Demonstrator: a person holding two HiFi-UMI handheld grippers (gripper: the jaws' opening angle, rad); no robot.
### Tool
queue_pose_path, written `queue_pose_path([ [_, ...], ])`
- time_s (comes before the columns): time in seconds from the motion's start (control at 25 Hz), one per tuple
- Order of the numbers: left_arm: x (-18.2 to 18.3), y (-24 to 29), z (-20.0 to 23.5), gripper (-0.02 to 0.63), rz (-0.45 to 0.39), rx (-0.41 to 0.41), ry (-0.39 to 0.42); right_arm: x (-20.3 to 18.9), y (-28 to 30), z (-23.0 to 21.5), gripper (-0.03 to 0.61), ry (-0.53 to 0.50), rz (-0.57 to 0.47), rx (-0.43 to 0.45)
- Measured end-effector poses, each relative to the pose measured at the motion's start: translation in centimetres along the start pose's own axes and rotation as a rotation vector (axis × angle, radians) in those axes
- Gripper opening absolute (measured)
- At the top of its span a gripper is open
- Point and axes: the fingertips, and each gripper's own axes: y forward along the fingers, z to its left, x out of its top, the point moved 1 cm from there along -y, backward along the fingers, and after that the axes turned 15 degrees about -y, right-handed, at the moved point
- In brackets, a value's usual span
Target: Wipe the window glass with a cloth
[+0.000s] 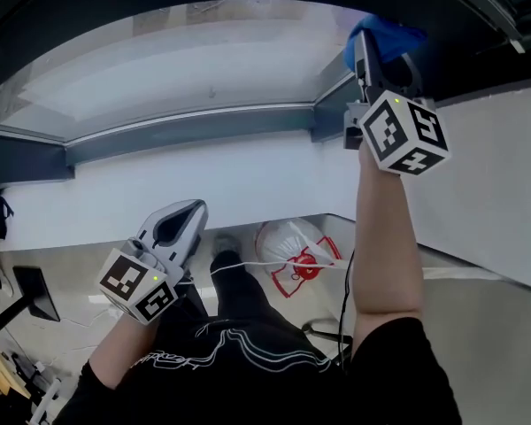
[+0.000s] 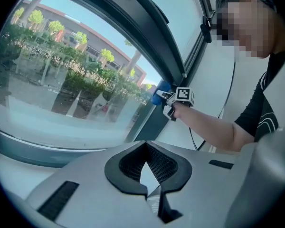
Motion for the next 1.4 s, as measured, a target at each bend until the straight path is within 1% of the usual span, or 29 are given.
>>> queue_pose_path([
  [0.28, -0.5, 0.4, -0.4, 0.005, 0.013, -0.003, 0.016, -0.5, 0.2, -0.9, 0.094, -0.029, 0.027, -0.078],
  [0.44, -0.5, 0.1, 0.0, 0.005, 0.011, 0.0, 0.011, -0.8, 0.0, -2.2, 0.093, 0.011, 0.026, -0.129],
  [0.52, -0.4, -0.4, 0.5, 0.005, 0.011, 0.001, 0.006, -0.5, 0.0, -2.5, 0.092, -0.001, 0.024, -0.147],
  [0.68, -0.4, -2.1, 1.9, 0.005, 0.0, 0.021, -0.014, 0.2, -0.5, -1.8, 0.093, -0.048, 0.018, -0.167],
  [0.8, -0.1, -3.5, 3.1, 0.005, -0.008, 0.032, -0.025, 1.1, -1.2, 0.2, 0.092, -0.082, -0.001, -0.16],
  [0.88, 0.3, -4.4, 4.3, 0.005, -0.02, 0.045, -0.029, 1.3, -1.3, 2.8, 0.092, -0.081, -0.016, -0.128],
  [0.96, 1.0, -5.4, 5.8, 0.005, -0.041, 0.059, -0.032, 1.1, -1.1, 6.5, 0.093, -0.071, -0.026, -0.08],
  [1.08, 2.2, -7.6, 8.1, 0.005, -0.08, 0.073, -0.04, 1.0, -0.8, 13.3, 0.092, -0.057, -0.028, 0.002],
  [1.24, 3.8, -11.8, 11.3, 0.005, -0.123, 0.105, -0.03, 1.5, -0.2, 22.6, 0.093, -0.003, -0.044, 0.112],
  [1.4, 4.2, -16.7, 14.9, 0.005, -0.17, 0.152, -0.067, 2.6, 0.8, 32.1, 0.092, 0.014, -0.057, 0.234],
])
